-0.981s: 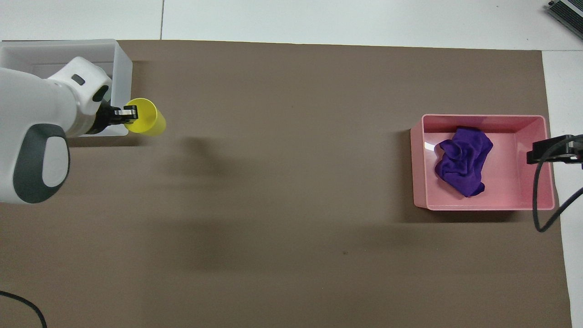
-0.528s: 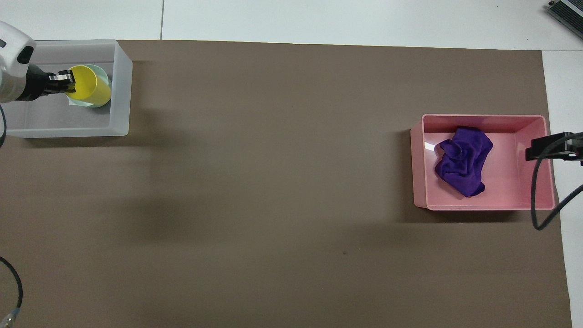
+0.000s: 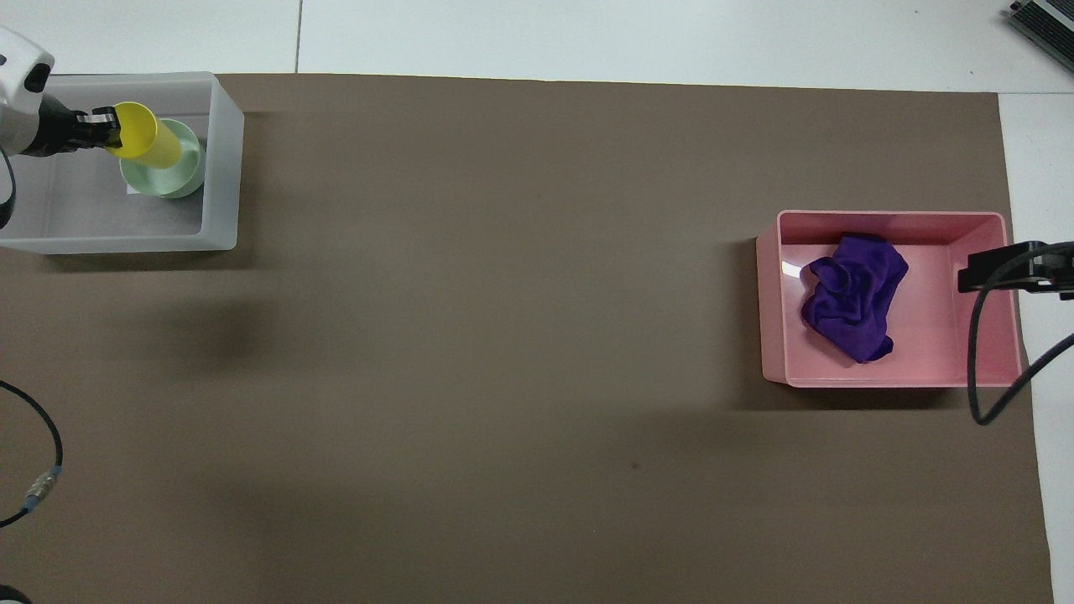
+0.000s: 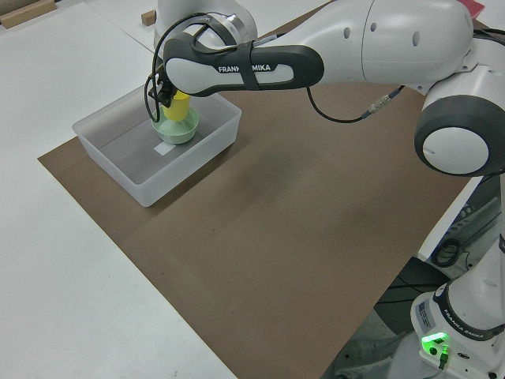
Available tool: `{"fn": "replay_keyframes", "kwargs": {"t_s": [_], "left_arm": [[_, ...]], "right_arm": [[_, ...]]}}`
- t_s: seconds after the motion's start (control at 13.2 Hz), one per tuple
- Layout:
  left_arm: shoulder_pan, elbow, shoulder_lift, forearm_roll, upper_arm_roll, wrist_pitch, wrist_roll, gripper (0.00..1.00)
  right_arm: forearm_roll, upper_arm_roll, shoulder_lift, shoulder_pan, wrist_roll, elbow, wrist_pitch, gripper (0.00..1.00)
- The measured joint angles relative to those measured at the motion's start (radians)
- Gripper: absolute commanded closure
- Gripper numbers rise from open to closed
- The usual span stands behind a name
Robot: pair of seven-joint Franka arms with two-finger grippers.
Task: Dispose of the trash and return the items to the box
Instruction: 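Lower the yellow cup into the green bowl and open the left gripper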
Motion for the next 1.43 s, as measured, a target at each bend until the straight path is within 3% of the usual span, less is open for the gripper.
{"fn": "replay_keyframes", "kwargs": {"t_s": [0.15,0.23,0.3,0.38,0.53,0.91,1.43], "left_arm": [[0.000,-0.015,0.013,0.000,-0.004,0.035,0.017,1.00],[0.000,-0.027,0.016,0.000,-0.005,0.046,0.019,0.87],[0.000,-0.036,0.016,0.000,-0.005,0.053,0.020,0.60],[0.001,-0.039,0.016,0.000,-0.005,0.054,0.022,0.26],[0.002,-0.039,0.015,0.000,-0.005,0.054,0.030,0.03],[-0.014,-0.040,-0.041,0.001,-0.017,0.014,0.116,0.00],[-0.171,-0.221,-0.384,0.001,-0.025,-0.284,0.135,0.00]], "right_arm": [[0.000,0.000,0.000,0.001,0.000,0.000,-0.002,0.00],[0.000,0.000,0.000,0.002,0.000,-0.001,-0.002,0.00],[0.000,0.000,0.000,0.002,0.000,-0.001,-0.002,0.00],[0.000,-0.001,0.000,0.002,0.000,-0.001,-0.002,0.00],[0.000,-0.001,0.000,0.002,0.000,-0.002,-0.002,0.00],[0.000,-0.001,0.000,0.002,0.000,-0.002,-0.005,0.00],[0.001,-0.001,0.000,0.006,0.000,0.010,-0.012,0.00]]}}
